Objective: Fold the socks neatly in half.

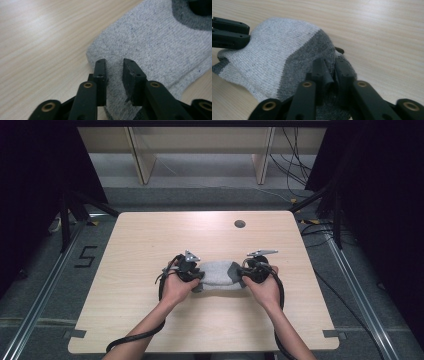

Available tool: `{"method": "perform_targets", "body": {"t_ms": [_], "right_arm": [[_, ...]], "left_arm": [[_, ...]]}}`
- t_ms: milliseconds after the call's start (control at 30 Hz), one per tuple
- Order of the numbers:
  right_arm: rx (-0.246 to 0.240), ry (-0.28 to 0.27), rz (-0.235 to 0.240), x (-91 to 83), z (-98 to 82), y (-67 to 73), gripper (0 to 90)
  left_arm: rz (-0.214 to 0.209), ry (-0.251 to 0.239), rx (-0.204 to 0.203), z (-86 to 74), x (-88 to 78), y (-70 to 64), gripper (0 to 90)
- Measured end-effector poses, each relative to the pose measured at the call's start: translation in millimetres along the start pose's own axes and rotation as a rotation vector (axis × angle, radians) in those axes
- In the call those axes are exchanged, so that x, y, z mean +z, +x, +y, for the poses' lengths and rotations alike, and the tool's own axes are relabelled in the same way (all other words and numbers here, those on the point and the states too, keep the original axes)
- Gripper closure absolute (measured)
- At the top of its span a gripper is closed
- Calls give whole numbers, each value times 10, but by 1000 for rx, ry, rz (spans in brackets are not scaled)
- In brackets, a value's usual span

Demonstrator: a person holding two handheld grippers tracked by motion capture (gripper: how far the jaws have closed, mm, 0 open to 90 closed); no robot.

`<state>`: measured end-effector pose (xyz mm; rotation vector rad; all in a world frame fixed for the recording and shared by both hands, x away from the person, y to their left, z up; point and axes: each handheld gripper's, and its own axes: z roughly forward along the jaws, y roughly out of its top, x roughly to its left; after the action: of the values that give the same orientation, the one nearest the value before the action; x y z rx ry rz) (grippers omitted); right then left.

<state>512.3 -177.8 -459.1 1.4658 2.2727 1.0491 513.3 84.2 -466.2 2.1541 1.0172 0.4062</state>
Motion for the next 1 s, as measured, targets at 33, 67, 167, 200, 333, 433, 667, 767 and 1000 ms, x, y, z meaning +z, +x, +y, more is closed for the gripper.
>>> {"method": "perform_targets", "body": {"t_ms": [33, 67, 167, 200, 333, 433, 667, 767, 1000], "right_arm": [[7, 1, 11, -11, 0, 16, 721], [11, -1, -6, -31, 2, 26, 685], [10, -35, -2, -88, 13, 63, 579], [11, -46, 2, -95, 16, 74, 545], [-43, -126, -1, -172, 48, 75, 476], [-45, -156, 14, -247, 58, 56, 446], [-8, -179, -4, -432, -56, -107, 403], [19, -171, 4, -474, -144, -195, 381], [60, -169, -3, -630, -401, -403, 380]], "left_arm": [[-9, -13, -7, -1, -25, 18, 685], [-17, -31, -13, -2, -42, 30, 668], [-2, -90, -17, 6, -94, 38, 590], [-4, -98, -19, 9, -114, 44, 558], [-2, -142, -9, 1, -195, 65, 473], [3, -179, 0, -45, -296, 132, 433], [44, -191, -19, -254, -588, 416, 364], [28, -239, 6, -347, -712, 527, 340], [91, -253, -13, -656, -1025, 842, 331]]}}
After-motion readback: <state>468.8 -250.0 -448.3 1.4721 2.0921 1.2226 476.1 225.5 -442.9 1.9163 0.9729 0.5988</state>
